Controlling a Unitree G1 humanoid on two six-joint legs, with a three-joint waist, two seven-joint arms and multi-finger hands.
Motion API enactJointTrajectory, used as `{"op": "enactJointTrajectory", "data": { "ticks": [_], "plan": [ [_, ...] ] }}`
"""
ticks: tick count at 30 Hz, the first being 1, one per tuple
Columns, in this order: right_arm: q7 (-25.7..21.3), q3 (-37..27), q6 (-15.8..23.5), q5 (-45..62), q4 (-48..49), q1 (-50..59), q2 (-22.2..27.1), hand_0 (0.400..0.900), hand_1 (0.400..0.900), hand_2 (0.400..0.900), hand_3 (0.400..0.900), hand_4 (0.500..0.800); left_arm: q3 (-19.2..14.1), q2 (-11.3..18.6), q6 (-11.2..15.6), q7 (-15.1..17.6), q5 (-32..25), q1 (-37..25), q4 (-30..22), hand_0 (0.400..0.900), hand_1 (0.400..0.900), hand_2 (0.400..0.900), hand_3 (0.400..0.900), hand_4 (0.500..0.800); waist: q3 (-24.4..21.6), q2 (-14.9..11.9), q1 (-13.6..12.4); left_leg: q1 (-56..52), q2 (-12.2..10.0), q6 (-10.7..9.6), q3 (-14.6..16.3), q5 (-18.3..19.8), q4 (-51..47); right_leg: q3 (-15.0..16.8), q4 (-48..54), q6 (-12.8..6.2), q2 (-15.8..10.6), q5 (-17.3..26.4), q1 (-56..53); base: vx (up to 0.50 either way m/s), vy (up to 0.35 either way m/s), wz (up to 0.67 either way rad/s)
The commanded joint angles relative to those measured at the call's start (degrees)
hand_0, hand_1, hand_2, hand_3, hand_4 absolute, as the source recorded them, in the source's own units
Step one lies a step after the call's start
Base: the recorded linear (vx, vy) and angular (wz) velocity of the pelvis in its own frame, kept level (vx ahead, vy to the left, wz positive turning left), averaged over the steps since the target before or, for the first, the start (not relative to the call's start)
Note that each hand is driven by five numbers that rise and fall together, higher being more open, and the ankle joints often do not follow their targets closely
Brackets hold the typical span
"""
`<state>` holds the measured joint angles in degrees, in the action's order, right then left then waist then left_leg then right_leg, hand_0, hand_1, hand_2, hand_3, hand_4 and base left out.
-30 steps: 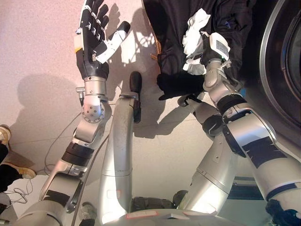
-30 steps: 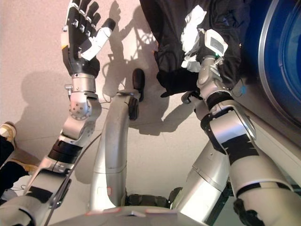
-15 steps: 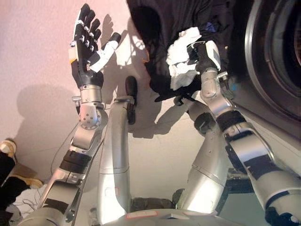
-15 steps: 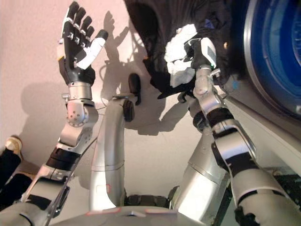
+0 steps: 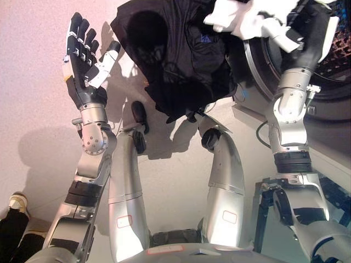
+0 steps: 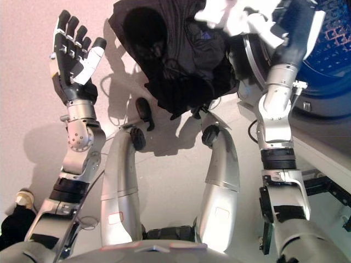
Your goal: Put the clothes in the basket into the washing machine.
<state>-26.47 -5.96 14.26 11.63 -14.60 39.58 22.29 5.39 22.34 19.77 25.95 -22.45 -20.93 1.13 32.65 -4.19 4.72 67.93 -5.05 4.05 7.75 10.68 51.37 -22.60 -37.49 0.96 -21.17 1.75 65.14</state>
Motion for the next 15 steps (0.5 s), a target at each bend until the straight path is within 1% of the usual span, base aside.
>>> {"op": "enactJointTrajectory", "data": {
  "ticks": [1, 2, 3, 4, 5, 6, 8, 9, 10, 11, 12, 14, 15],
  "plan": [
    [-11.18, -6.03, 7.58, 2.93, -3.16, -0.31, -0.04, 0.400, 0.400, 0.400, 0.400, 0.500, -1.37, -1.90, 3.56, 2.41, 2.47, 4.71, -3.96, 0.900, 0.900, 0.900, 0.900, 0.800, -13.45, 2.11, -0.16, 0.94, 2.31, 0.69, -0.83, 1.61, -7.18, -3.54, -6.63, -6.72, 0.68, -7.99, 8.95, 0.02, 0.016, -0.09],
    [-13.18, -7.28, 8.58, 3.66, -4.22, 1.73, -0.79, 0.400, 0.400, 0.400, 0.400, 0.500, -1.10, -2.06, 3.75, 3.10, 2.69, 4.55, -4.19, 0.900, 0.900, 0.900, 0.900, 0.800, -13.51, 2.40, -0.18, 0.85, 2.28, 0.81, -0.69, 1.72, -7.31, -3.38, -6.55, -6.79, 0.72, -8.01, 9.06, 0.02, 0.011, -0.07],
    [-15.22, -8.21, 8.72, 4.77, -7.18, 3.53, -1.14, 0.400, 0.400, 0.400, 0.400, 0.500, -0.62, -2.12, 4.00, 3.58, 2.69, 4.41, -4.58, 0.900, 0.900, 0.900, 0.900, 0.800, -13.66, 2.71, -0.35, 0.73, 2.38, 0.95, -0.61, 1.81, -7.39, -3.21, -6.63, -6.79, 0.76, -8.11, 9.17, 0.02, 0.014, -0.04],
    [-16.84, -8.58, 8.49, 4.92, -9.79, 5.51, -0.42, 0.400, 0.400, 0.400, 0.400, 0.500, -0.15, -2.06, 4.11, 3.79, 2.62, 4.40, -4.85, 0.900, 0.900, 0.900, 0.900, 0.800, -13.75, 2.98, -0.53, 0.77, 2.45, 1.04, -0.56, 1.84, -7.38, -2.99, -6.80, -6.74, 0.76, -8.17, 9.35, 0.00, 0.000, 0.00],
    [-19.49, -9.46, 9.14, 6.24, -13.37, 8.04, -0.02, 0.400, 0.400, 0.400, 0.400, 0.500, 0.72, -2.02, 4.33, 4.15, 2.55, 4.51, -4.98, 0.900, 0.900, 0.900, 0.900, 0.800, -13.95, 3.41, -0.82, 0.82, 2.62, 1.14, -0.60, 1.92, -7.28, -2.75, -7.13, -6.62, 0.66, -8.33, 9.69, 0.00, 0.000, 0.00],
    [-20.58, -9.39, 8.84, 8.02, -17.11, 10.51, 0.77, 0.400, 0.400, 0.400, 0.400, 0.500, 1.57, -1.84, 4.33, 4.29, 2.41, 4.52, -5.04, 0.900, 0.900, 0.900, 0.900, 0.800, -14.07, 3.75, -1.11, 0.96, 2.67, 1.14, -0.64, 1.96, -7.22, -2.40, -7.50, -6.56, 0.54, -8.50, 10.06, 0.04, 0.012, 0.01],
    [-22.91, -8.80, 8.17, 9.80, -24.45, 15.42, 3.67, 0.400, 0.400, 0.400, 0.400, 0.500, 3.48, -1.36, 4.31, 4.31, 2.09, 4.49, -5.39, 0.900, 0.900, 0.900, 0.900, 0.800, -14.18, 4.47, -1.64, 1.24, 2.79, 1.13, -0.70, 2.04, -6.88, -1.80, -8.33, -6.44, 0.11, -8.74, 10.82, 0.03, 0.000, 0.03],
    [-24.89, -8.84, 7.85, 10.66, -29.38, 18.00, 5.70, 0.400, 0.400, 0.400, 0.400, 0.500, 4.55, -0.99, 4.41, 4.28, 2.06, 4.41, -5.41, 0.900, 0.900, 0.900, 0.900, 0.800, -14.28, 4.87, -1.97, 1.48, 2.90, 1.03, -0.75, 2.05, -6.57, -1.55, -8.67, -6.43, -0.13, -8.80, 11.16, 0.03, -0.028, 0.12],
    [-27.07, -8.36, 7.14, 11.74, -35.30, 21.39, 8.79, 0.400, 0.400, 0.400, 0.400, 0.500, 5.83, -0.28, 4.59, 4.23, 1.86, 3.94, -5.66, 0.900, 0.900, 0.900, 0.900, 0.800, -14.41, 5.50, -2.74, 1.79, 3.06, 0.91, -0.77, 1.98, -6.33, -1.29, -9.14, -6.46, -0.53, -8.90, 11.81, 0.03, -0.043, 0.16],
    [-26.42, -6.92, 6.75, 12.98, -39.31, 23.51, 11.09, 0.400, 0.400, 0.400, 0.400, 0.500, 6.78, 0.03, 4.72, 3.94, 1.73, 3.74, -5.86, 0.900, 0.900, 0.900, 0.900, 0.800, -14.41, 5.84, -3.25, 2.08, 3.14, 0.89, -0.76, 1.97, -6.05, -1.12, -9.39, -6.44, -0.82, -8.91, 12.12, 0.03, -0.053, 0.21],
    [-25.67, -5.64, 5.55, 14.51, -43.80, 25.74, 14.00, 0.400, 0.400, 0.400, 0.400, 0.500, 8.03, 0.73, 4.86, 3.53, 1.74, 3.60, -6.28, 0.900, 0.900, 0.900, 0.900, 0.800, -14.54, 6.30, -3.96, 2.44, 3.36, 0.78, -0.79, 1.84, -5.53, -0.77, -9.91, -6.34, -1.11, -8.96, 12.57, 0.02, -0.058, 0.19],
    [-21.37, -1.38, 3.42, 17.93, -51.11, 29.17, 19.01, 0.400, 0.400, 0.400, 0.400, 0.500, 10.01, 1.50, 4.94, 2.22, 1.15, 3.31, -6.89, 0.900, 0.900, 0.900, 0.900, 0.800, -14.66, 6.92, -5.37, 3.03, 3.63, 0.70, -0.83, 1.71, -4.87, -0.18, -10.88, -6.26, -1.70, -9.05, 13.45, 0.01, -0.049, 0.14],
    [-19.38, 0.67, 2.61, 18.73, -53.59, 30.18, 20.63, 0.704, 0.704, 0.704, 0.704, 0.682, 10.78, 1.75, 4.95, 1.61, 1.00, 3.22, -7.18, 0.900, 0.900, 0.900, 0.900, 0.800, -14.67, 7.26, -5.86, 3.20, 3.68, 0.65, -0.82, 1.59, -4.62, 0.15, -11.28, -6.26, -1.95, -9.02, 13.84, 0.00, -0.026, 0.06]
  ]
}}
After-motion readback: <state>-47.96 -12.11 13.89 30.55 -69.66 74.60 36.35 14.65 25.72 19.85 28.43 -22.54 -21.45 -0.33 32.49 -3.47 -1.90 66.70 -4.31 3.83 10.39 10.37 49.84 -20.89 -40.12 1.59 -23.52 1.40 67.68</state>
